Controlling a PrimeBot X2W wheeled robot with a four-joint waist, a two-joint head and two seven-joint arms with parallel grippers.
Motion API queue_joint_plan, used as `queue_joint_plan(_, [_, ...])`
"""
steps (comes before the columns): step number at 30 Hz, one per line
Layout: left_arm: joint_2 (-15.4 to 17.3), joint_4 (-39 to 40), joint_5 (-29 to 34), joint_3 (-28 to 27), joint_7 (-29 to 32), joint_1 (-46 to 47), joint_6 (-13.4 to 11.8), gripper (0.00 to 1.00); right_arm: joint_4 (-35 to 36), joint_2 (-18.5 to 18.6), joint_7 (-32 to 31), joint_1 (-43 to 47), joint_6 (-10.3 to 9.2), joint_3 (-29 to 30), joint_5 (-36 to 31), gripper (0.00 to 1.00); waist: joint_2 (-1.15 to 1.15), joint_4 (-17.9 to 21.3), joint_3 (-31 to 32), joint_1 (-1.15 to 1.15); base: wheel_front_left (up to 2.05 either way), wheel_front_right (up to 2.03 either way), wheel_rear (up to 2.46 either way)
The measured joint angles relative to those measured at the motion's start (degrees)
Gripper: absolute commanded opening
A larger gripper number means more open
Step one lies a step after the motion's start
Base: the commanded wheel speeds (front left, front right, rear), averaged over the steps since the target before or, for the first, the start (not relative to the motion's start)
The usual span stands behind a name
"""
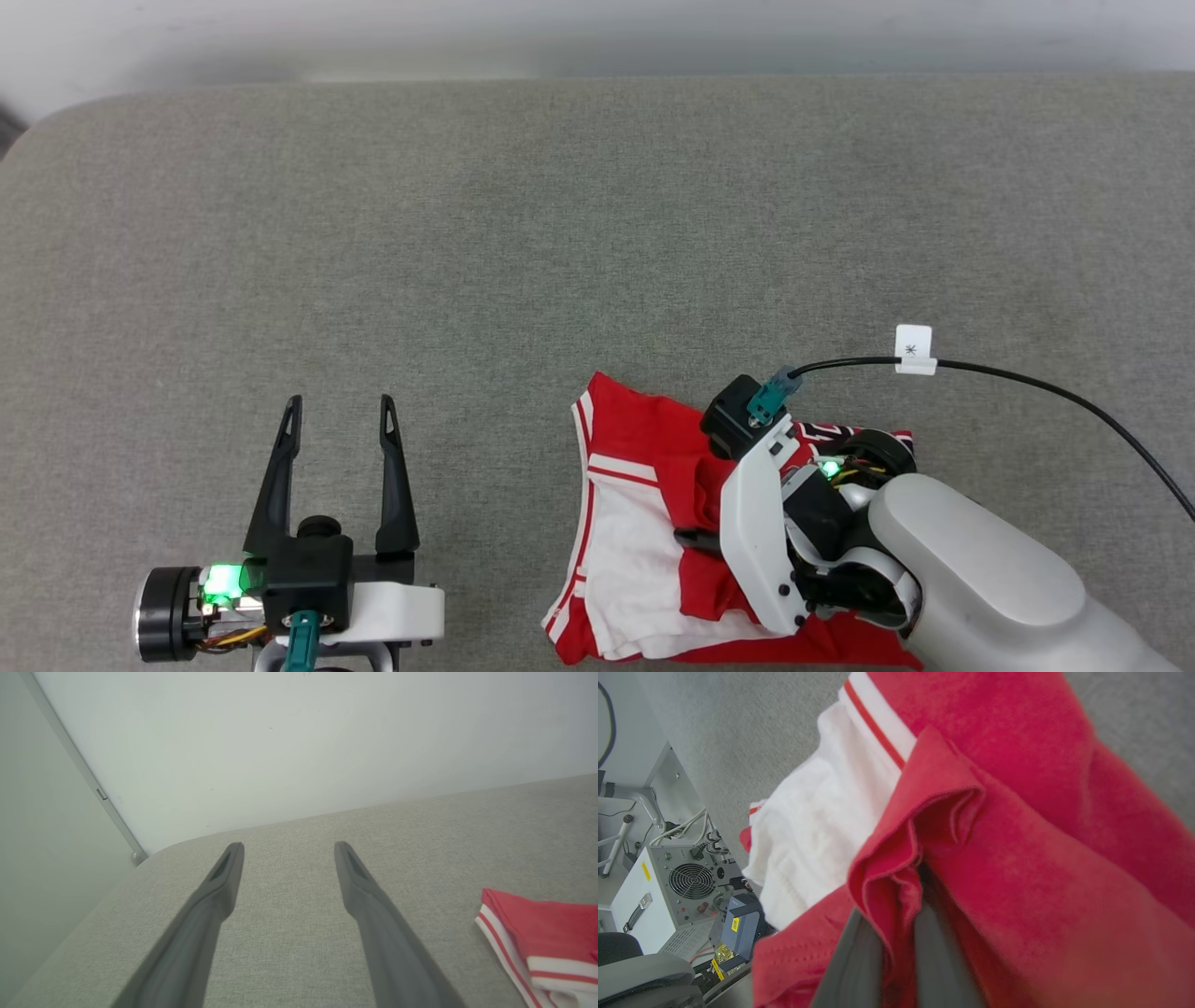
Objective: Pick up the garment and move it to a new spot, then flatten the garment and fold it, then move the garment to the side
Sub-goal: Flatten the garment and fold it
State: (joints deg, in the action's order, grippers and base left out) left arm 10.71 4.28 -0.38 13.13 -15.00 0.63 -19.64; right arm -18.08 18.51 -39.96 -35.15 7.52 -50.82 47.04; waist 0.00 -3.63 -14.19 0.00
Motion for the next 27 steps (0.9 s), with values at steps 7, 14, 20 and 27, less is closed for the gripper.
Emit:
queue_joint_plan(7, [0.14, -0.46, 0.02, -0.57, 0.00, -0.48, -0.01, 1.00, -0.43, 1.14, 9.33, -2.04, -0.01, -2.13, 1.10, 1.00, 0.00, 1.32, 1.53, 0.00, 0.00, 0.00, 0.00])
queue_joint_plan(14, [0.48, -0.29, -0.38, -1.68, 0.00, -2.97, 0.25, 1.00, 2.24, 5.90, 28.21, -3.64, -0.02, 6.78, -5.11, 1.00, 0.00, 4.03, 4.18, 0.00, 0.00, 0.00, 0.00])
queue_joint_plan(20, [0.59, 0.19, -0.98, -3.18, 0.00, -4.28, 0.85, 1.00, 0.23, 6.72, 44.03, -1.57, -0.02, 22.06, -17.62, 1.00, 0.00, 6.27, 6.22, -0.01, 0.00, 0.00, 0.00])
queue_joint_plan(27, [0.30, 0.44, -1.00, -4.22, 0.00, -5.21, 2.00, 1.00, 0.63, 2.74, 53.36, 8.52, -0.02, 37.40, -28.59, 1.00, 0.00, 7.17, 7.69, 0.00, 0.00, 0.00, 0.00])
